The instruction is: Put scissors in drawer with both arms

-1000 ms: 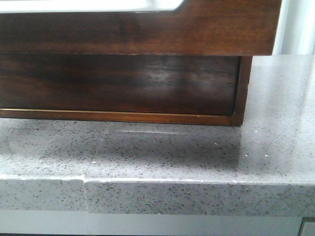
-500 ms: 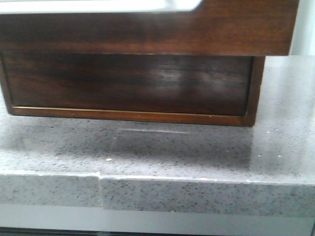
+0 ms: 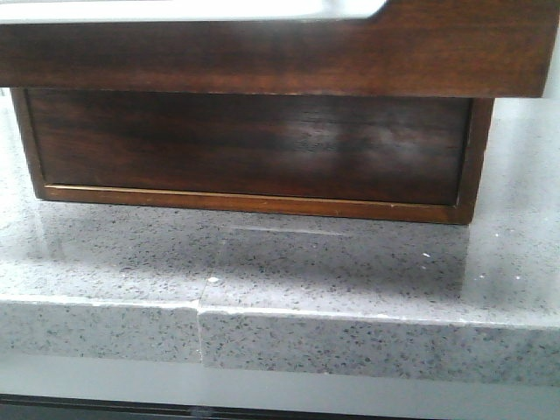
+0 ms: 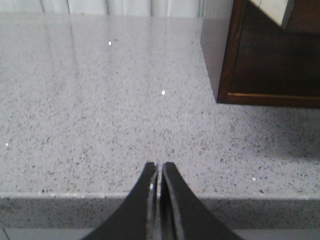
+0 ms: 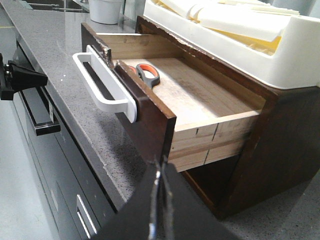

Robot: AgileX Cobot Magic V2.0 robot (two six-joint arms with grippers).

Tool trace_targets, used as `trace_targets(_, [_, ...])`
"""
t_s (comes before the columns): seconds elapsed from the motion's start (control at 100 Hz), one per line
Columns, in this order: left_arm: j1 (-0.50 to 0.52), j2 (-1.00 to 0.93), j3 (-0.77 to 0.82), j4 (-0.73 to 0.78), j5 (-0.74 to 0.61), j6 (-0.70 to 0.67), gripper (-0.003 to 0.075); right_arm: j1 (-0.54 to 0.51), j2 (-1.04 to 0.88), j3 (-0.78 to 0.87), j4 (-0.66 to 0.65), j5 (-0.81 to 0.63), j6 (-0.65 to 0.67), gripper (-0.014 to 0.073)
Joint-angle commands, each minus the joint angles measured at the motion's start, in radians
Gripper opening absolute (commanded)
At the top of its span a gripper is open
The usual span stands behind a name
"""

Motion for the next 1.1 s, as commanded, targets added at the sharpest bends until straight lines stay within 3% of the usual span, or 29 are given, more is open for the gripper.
trace_targets(0.0, [-0.007,-0.031,0.020,0.004,-0.028,-0.014,-0.0020,-0.004,0.015,-0.020,-0.013,-0.083,0.003,-0.0045])
trace_targets(0.72, [-0.007,-0.031,0.020,0.004,-0.015,-0.014,-0.0020,-0.004,0.015,-0.020,-0.013,-0.083,0.003,-0.0045])
trace_targets(0.79, [-0.007,-0.031,0.020,0.004,-0.015,-0.014,-0.0020,-0.012,0.015,-0.008,-0.077,-0.069,0.001,-0.0045])
trace_targets(0.9, [-0.007,-0.031,0.020,0.004,-0.015,-0.014,-0.0020,-0.099,0.015,0.085,-0.136,-0.205,0.085,-0.0045])
trace_targets(0.99, [-0.007,-0.031,0.020,0.004,-0.015,-0.014,-0.0020,-0.248,0.015,0.214,-0.121,-0.400,0.177,-0.0045])
trace_targets(1.09, [-0.007,-0.031,0.020,0.004,-0.015,-0.014,-0.0020,-0.428,0.015,0.381,-0.063,-0.643,0.188,-0.0045])
